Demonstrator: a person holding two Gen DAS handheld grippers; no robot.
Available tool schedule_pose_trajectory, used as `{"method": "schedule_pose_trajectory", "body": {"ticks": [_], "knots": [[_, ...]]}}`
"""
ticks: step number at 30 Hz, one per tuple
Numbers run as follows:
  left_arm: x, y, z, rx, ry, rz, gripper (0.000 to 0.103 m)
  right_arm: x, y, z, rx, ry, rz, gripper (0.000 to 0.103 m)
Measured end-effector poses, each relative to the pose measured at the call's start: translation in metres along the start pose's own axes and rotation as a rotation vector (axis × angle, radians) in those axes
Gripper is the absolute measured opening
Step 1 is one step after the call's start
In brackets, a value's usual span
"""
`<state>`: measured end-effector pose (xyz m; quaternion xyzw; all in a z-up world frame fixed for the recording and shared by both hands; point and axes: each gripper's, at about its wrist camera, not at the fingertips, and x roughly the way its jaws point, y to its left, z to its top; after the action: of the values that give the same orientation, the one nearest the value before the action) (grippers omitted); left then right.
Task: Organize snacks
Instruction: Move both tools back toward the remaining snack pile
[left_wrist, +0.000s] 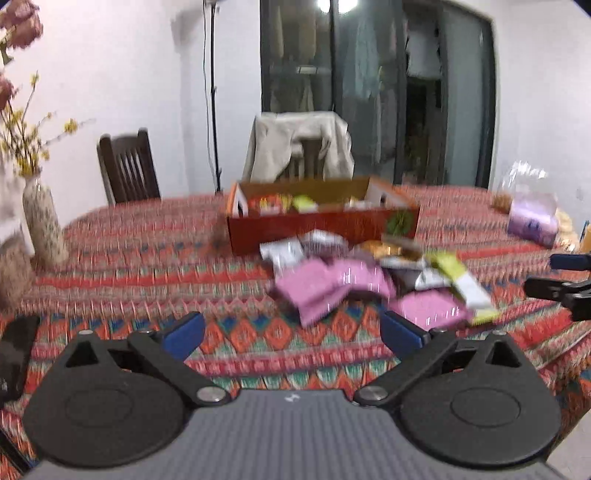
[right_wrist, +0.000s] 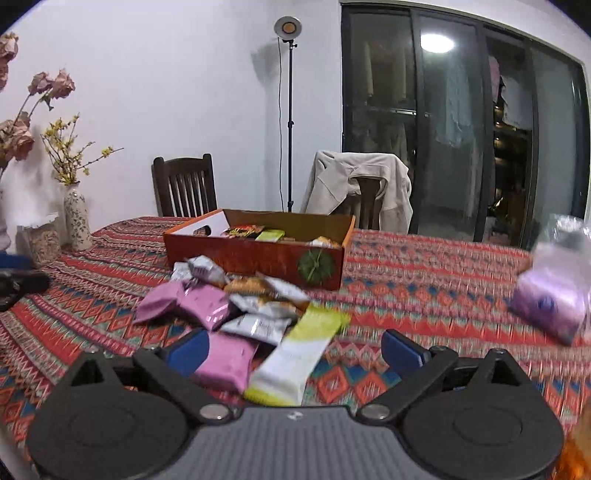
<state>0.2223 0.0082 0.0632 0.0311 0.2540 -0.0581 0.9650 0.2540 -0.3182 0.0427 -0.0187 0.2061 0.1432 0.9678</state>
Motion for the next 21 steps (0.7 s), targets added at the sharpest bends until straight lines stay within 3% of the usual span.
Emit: {"method": "schedule_pose_trajectory", "body": {"ticks": [10,21], "knots": [[0.005,-0.013,-0.012,0.037,0.050,0.022,0.103,-0.018,0.000,-0.034,0.051,0.015,-0.007,0.100],[0.014,-0.008,-0.006,0.002,0.057,0.022,0.103,-0.008,0.000,-0.041,0.117,0.015,0.013,0.100]]}}
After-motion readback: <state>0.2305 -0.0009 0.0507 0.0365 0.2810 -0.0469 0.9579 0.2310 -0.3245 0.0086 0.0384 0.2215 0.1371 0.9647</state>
